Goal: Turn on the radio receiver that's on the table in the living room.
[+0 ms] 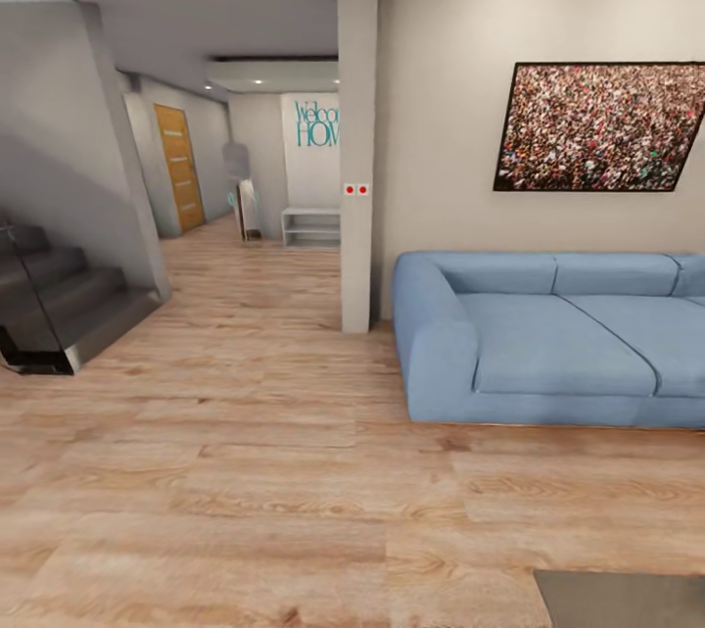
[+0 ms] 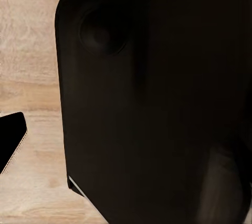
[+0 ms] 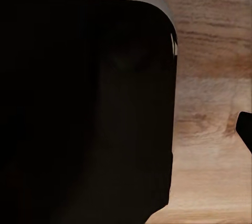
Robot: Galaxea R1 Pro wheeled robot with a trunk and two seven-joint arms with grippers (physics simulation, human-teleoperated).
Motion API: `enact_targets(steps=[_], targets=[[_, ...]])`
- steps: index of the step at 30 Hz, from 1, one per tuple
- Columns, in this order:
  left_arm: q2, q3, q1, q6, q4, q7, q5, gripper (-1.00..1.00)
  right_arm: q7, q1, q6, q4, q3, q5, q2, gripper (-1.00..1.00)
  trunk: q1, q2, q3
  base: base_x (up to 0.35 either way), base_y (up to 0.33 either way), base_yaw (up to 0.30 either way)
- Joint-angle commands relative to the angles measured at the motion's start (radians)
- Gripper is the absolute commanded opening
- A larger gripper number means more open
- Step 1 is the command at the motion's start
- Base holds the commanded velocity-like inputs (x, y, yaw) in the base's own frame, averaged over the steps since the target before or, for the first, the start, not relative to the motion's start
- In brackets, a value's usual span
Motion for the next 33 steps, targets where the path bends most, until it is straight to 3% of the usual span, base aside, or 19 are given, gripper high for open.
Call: enact_targets(steps=[1,33], targets=[[0.000,0.000,0.000,0.000,0.000,0.000,0.000,1.00,0.000,0.000,0.000,0.000,0.000,0.000,0.000,1.00,0.000,0.000,0.000,0.002,0.000,-0.282],[-0.002,0.001,0.000,0.000,0.000,0.000,0.000,1.00,0.000,0.000,0.000,0.000,-0.002,-0.004,-0.002,1.00,0.000,0.000,0.000,0.000,0.000,-0.286]])
